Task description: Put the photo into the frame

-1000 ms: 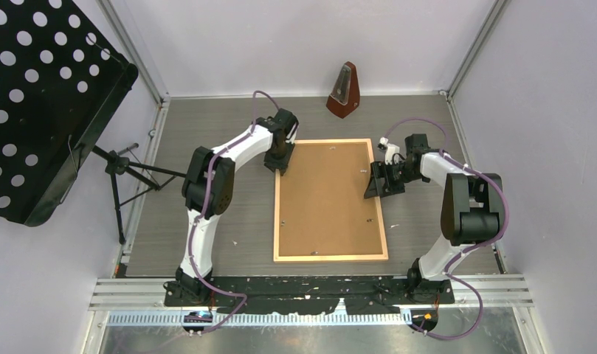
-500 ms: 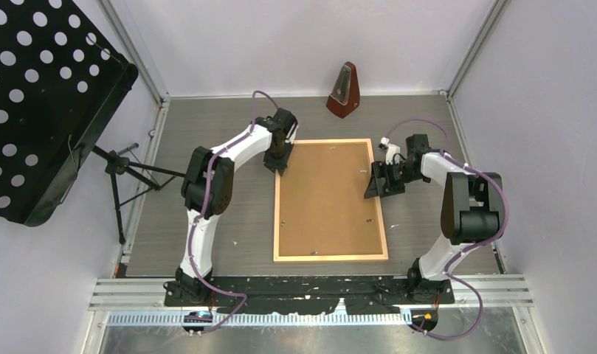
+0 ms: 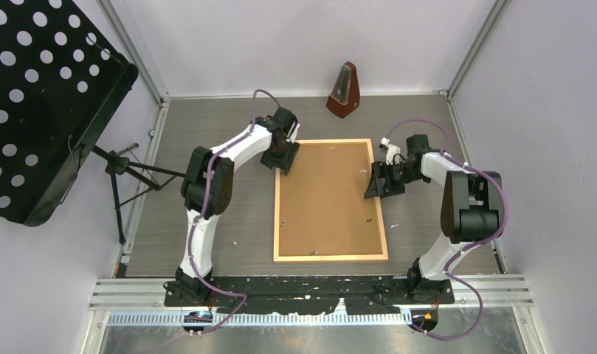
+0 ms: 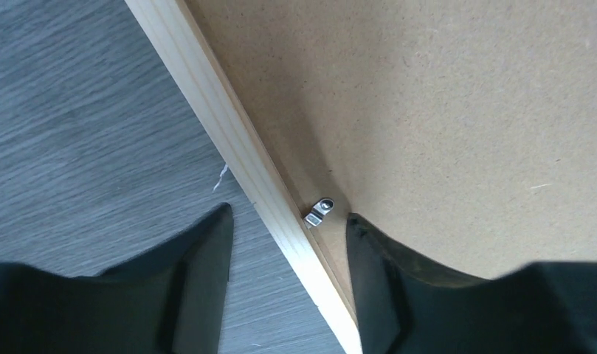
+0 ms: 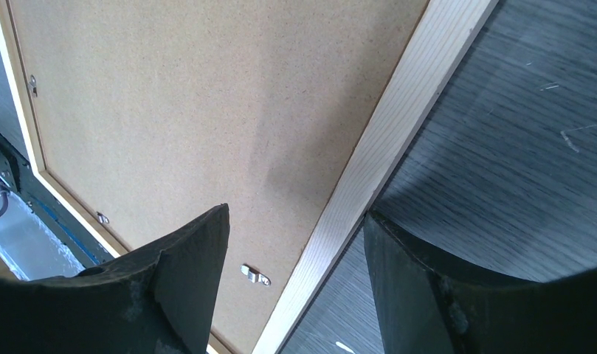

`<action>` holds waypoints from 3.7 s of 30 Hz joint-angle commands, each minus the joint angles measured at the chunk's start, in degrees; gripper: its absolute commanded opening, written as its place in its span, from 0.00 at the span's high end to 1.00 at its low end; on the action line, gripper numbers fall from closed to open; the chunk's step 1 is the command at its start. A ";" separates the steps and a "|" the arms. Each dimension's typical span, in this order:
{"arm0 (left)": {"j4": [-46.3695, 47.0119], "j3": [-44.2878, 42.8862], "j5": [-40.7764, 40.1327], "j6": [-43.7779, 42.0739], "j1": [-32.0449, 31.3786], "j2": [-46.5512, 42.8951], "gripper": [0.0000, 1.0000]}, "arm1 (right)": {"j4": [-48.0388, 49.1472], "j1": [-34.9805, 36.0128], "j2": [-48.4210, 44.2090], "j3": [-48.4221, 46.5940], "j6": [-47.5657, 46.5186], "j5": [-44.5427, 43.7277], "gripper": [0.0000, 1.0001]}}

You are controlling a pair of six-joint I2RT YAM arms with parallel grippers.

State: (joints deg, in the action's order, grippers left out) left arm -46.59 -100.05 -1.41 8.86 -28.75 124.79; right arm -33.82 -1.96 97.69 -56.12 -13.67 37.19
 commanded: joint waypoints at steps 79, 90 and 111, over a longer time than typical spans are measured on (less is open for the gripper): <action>8.16 34.13 5.21 -5.94 -11.87 -24.22 0.69 | 2.53 -3.32 -0.11 0.40 -1.41 -3.89 0.28; 8.96 34.29 5.26 -6.96 -11.85 -27.60 0.68 | 2.48 -3.32 -0.23 0.40 -1.76 -3.62 0.28; 8.09 30.39 6.46 -6.58 -6.65 -26.83 0.27 | 0.87 -3.25 -4.89 0.67 -4.63 -7.36 0.28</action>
State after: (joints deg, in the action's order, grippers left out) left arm -39.42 -66.78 3.07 2.52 -37.76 96.99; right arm -31.92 -5.02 96.95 -55.90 -15.68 32.03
